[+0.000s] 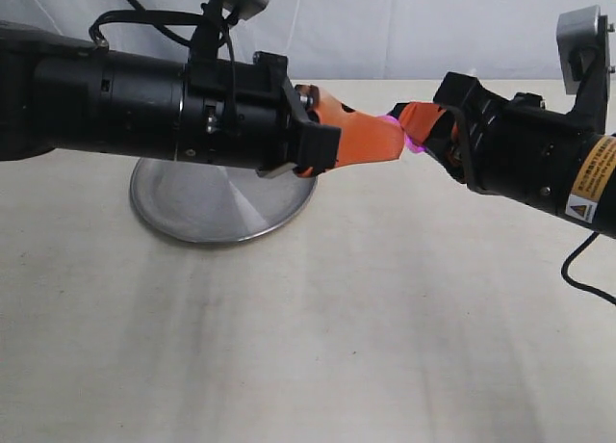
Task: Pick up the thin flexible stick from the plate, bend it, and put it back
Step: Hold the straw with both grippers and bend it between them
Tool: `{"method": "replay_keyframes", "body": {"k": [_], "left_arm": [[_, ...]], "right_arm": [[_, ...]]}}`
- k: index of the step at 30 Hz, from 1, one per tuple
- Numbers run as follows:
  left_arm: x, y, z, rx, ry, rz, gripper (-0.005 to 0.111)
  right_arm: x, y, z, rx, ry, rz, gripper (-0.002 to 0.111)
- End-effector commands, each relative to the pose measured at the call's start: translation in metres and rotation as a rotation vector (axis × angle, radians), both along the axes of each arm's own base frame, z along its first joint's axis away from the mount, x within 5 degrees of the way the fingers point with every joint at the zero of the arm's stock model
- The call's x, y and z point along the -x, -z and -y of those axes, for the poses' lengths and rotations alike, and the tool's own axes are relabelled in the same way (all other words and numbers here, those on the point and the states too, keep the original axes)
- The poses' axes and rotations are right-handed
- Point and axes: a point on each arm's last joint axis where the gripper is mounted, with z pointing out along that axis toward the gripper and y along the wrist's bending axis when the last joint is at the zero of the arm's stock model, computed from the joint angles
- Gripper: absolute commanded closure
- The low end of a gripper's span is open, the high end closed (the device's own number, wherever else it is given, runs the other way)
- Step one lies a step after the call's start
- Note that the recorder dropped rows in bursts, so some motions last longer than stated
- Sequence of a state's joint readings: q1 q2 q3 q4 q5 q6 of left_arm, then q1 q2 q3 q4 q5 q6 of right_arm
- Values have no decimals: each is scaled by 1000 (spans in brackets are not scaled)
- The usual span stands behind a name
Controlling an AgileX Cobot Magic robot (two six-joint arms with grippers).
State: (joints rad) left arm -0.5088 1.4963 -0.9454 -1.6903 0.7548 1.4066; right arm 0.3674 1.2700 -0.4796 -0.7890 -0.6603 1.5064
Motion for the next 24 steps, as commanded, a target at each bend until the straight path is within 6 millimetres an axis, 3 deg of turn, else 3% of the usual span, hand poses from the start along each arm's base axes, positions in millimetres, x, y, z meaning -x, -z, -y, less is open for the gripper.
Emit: {"method": "replay_keyframes", "body": {"k": [1,11,24], "left_arm": [[-8,-4,-2,11,-90,2,107],[-8,-4,-2,11,-91,2,107],[-8,-4,-2,11,-91,2,107]], "right_arm": [[12,-5,-12,-28,-137,62,109],[19,-5,-24,-49,-159,35,109],[19,-6,-25,-61,-159,31,109]]}}
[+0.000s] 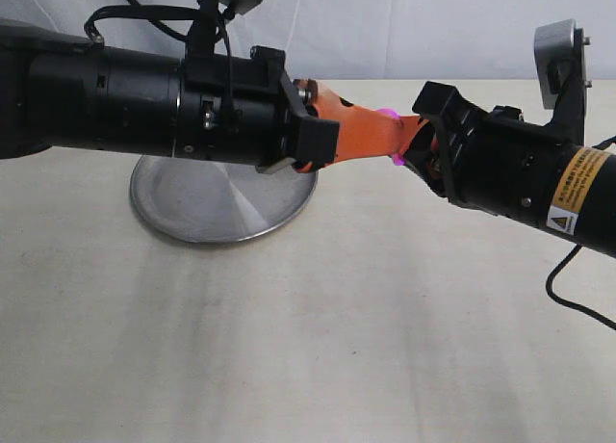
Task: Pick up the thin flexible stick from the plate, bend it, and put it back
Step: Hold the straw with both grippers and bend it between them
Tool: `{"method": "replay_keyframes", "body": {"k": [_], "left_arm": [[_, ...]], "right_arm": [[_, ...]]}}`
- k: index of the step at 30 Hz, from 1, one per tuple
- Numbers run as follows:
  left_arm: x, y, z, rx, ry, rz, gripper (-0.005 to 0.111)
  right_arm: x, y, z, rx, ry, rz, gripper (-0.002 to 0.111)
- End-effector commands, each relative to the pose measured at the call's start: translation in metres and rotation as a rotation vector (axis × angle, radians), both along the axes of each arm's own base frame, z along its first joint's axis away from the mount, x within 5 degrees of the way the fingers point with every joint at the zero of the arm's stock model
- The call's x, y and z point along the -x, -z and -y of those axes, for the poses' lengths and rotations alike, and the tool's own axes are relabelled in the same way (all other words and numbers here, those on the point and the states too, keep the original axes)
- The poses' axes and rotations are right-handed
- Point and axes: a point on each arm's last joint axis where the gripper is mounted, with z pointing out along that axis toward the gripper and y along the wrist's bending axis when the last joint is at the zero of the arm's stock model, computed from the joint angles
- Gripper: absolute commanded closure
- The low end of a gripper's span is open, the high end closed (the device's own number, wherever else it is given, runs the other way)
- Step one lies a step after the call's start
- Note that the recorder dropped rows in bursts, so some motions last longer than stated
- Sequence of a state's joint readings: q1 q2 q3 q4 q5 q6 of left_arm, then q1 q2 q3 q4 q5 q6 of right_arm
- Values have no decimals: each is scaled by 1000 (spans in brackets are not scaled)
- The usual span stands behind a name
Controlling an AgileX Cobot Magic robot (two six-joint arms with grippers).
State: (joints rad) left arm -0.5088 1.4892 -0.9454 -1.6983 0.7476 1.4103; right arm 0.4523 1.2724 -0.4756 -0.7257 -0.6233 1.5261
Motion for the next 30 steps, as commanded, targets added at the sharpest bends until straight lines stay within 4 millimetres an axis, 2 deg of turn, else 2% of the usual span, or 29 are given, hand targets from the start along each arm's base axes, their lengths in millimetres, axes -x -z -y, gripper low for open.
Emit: {"method": "replay_keyframes", "body": {"k": [1,30], "left_arm": [[-9,-2,-1,4,-83,-5,107],[-13,0,-3,-20,-130,1,107]], "right_arm": [[11,-9,-11,-40,-136,90,109],[15,-14,-14,-109,-178,106,109]]}}
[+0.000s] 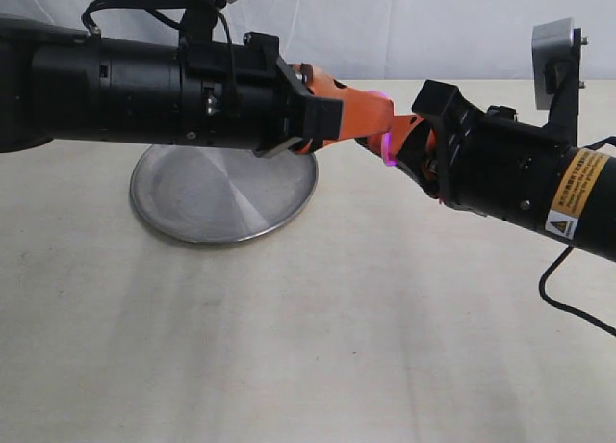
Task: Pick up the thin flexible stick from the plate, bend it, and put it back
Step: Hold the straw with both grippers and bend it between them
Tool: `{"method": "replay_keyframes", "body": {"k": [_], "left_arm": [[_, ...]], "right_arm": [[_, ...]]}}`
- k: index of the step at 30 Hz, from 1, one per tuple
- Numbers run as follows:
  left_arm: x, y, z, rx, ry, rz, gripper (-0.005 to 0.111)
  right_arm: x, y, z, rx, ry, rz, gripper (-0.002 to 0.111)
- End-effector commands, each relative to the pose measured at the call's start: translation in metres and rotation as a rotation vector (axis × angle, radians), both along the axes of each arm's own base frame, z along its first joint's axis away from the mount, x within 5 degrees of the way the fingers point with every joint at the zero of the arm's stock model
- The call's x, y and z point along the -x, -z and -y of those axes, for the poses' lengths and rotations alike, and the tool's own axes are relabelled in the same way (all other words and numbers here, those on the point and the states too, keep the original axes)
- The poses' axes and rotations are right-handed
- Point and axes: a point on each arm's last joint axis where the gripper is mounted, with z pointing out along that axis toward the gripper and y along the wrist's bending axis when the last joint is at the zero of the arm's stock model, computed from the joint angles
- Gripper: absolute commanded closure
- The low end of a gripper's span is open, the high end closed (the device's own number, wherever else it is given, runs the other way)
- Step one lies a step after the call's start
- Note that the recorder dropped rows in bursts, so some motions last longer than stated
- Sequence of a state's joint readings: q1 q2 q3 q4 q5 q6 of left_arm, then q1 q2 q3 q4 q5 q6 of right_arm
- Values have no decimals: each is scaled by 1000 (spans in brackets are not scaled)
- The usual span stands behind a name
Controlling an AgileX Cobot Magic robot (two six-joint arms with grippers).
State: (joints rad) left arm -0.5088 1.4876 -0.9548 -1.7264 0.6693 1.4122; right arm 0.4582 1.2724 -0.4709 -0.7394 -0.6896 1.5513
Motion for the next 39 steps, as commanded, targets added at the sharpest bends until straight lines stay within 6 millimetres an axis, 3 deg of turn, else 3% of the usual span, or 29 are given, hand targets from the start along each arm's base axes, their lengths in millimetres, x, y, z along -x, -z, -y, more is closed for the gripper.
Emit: {"method": "replay_keyframes", "body": {"k": [1,28,39], "left_arm": [[-5,2,-1,-12,-48,-5,107],[-6,3,-1,-20,-63,-4,107],[-6,7,4,-77,-120,17,107]], "right_arm": [[11,-11,-10,-59,-132,93,109],[27,-26,-17,-200,-320,197,109],[27,-25,-17,-180,-319,192,109]]}}
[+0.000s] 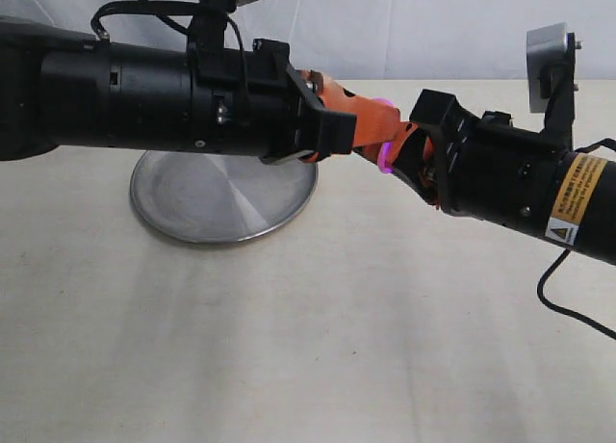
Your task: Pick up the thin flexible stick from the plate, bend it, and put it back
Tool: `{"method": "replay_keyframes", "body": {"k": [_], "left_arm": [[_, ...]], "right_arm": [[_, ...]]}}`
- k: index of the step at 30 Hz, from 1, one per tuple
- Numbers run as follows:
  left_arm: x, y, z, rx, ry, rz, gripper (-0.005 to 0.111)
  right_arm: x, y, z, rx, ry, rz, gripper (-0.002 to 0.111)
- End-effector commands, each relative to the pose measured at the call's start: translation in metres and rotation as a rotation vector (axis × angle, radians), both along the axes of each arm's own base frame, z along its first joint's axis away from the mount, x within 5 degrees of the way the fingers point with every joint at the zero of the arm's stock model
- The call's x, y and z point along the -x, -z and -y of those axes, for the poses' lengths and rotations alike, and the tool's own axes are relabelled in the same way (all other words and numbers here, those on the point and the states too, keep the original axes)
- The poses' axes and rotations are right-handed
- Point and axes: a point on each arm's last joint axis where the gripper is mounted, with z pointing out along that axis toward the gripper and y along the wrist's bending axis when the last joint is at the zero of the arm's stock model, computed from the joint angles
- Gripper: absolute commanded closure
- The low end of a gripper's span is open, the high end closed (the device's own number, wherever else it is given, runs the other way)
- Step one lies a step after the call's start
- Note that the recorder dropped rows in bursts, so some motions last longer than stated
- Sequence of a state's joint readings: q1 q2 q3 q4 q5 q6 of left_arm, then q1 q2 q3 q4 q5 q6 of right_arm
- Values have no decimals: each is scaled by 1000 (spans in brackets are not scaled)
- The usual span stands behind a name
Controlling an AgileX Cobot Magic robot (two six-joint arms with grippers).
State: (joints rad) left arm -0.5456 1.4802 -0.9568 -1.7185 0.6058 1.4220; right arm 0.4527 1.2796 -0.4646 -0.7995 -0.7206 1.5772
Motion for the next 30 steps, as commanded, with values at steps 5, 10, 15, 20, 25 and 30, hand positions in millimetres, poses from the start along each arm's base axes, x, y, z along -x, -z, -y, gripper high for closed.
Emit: {"method": "replay_keyframes", "body": {"k": [5,10,15,20,25,30], "left_arm": [[-12,7,-4,-53,-133,-5,107],[-17,9,-9,-86,-206,3,107],[-21,10,-14,-114,-280,0,107],[-25,11,-18,-142,-329,10,107],[-27,13,-20,-167,-361,21,107],[-27,14,-20,-170,-359,23,107]], "right_arm": [[23,-28,-15,-198,-264,183,109],[22,-28,-15,-194,-253,184,109],[22,-28,-15,-193,-246,194,109],[21,-29,-14,-203,-232,194,109],[20,-30,-14,-219,-226,196,109],[21,-35,-14,-257,-238,223,109]]}}
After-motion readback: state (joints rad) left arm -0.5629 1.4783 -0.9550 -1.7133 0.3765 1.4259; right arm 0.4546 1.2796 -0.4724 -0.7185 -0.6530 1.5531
